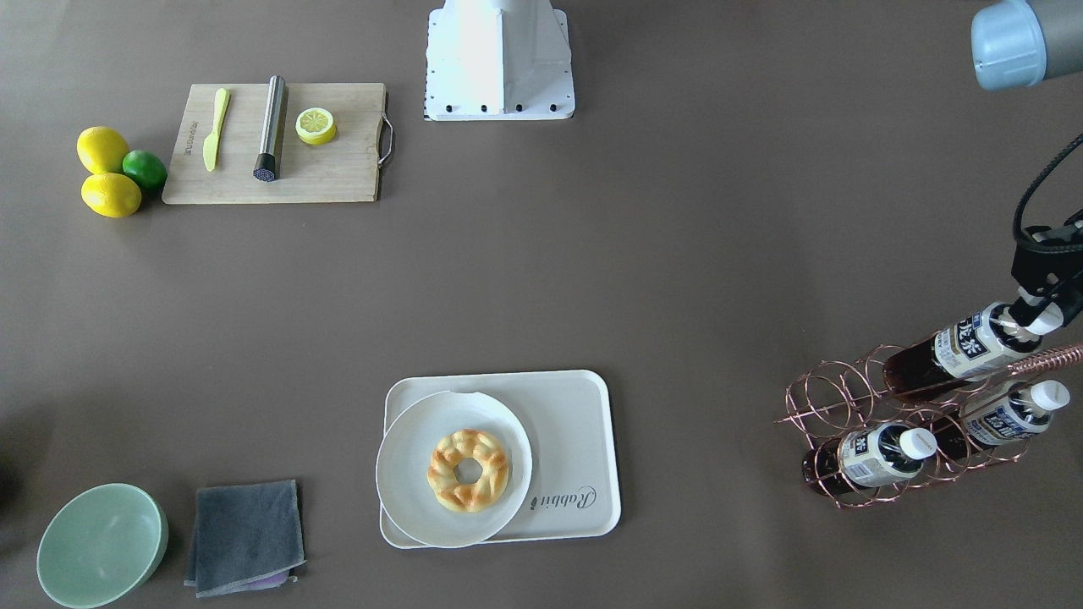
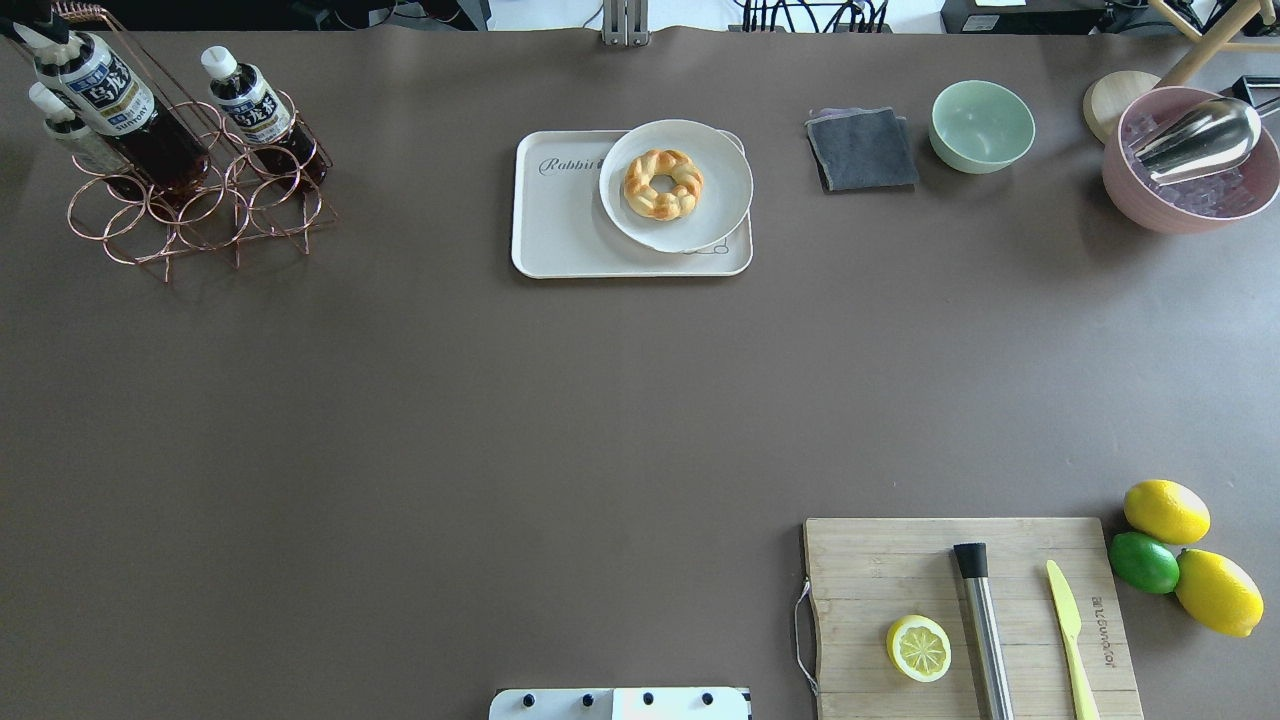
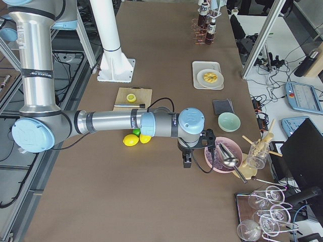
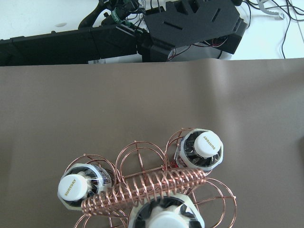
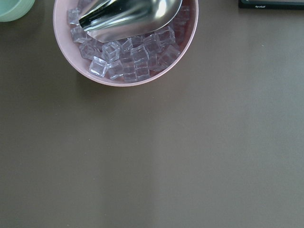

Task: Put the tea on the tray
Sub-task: 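Grasp the bottle cap and lift it out of the rack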

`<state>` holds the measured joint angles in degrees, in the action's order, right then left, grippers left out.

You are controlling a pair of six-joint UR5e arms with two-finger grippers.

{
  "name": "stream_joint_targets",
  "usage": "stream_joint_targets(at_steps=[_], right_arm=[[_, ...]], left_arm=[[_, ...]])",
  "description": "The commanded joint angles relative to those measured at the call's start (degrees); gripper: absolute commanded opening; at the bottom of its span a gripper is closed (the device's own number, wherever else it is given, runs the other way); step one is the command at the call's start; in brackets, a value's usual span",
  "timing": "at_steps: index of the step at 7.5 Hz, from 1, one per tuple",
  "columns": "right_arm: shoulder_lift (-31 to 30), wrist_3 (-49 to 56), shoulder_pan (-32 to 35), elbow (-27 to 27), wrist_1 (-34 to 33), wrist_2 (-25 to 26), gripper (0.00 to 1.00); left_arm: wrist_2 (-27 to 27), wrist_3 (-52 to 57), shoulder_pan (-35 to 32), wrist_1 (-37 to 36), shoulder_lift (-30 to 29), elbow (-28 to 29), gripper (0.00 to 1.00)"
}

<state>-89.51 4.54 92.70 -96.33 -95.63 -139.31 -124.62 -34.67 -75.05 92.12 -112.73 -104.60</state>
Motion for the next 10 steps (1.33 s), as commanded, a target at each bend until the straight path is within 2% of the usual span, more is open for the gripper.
stream_joint_targets(at_steps=[1, 3, 4, 5, 6, 7, 8, 10], right_arm=[[-0.2, 0.0, -0.1, 0.0, 0.0, -0.1, 1.0], [-0.8, 0.2, 0.0, 0.0, 0.0, -0.2, 1.0], [-0.8, 0.3, 0.0, 0.0, 0.0, -0.2, 1.0], [-0.9, 0.4, 0.0, 0.1, -0.1, -0.1, 1.0], [-1.1, 0.4, 0.0, 0.1, -0.1, -0.1, 1.0], [-1.1, 0.4, 0.0, 0.3, -0.1, -0.1, 1.0], [-1.1, 0.4, 0.0, 0.3, -0.1, -0.1, 1.0], [-1.1, 0.4, 0.0, 0.4, -0.1, 0.0, 1.0]], left_arm=[[0.2, 0.4, -0.8, -9.4, -0.8, -8.9, 0.0], [0.3, -5.1, 1.5, -10.7, -0.6, -13.4, 0.0], [1.0, -8.3, 5.1, -13.2, -1.6, -15.3, 0.0], [3.6, -14.6, 9.9, -16.0, -4.9, -16.5, 0.0], [9.2, -20.3, 17.0, -19.7, -7.0, -19.6, 0.0], [12.4, -24.6, 22.1, -25.6, -11.8, -20.9, 0.0], [15.1, -28.5, 26.4, -29.8, -16.2, -20.9, 0.0], [22.0, -34.7, 34.4, -33.2, -22.7, -18.9, 0.0]])
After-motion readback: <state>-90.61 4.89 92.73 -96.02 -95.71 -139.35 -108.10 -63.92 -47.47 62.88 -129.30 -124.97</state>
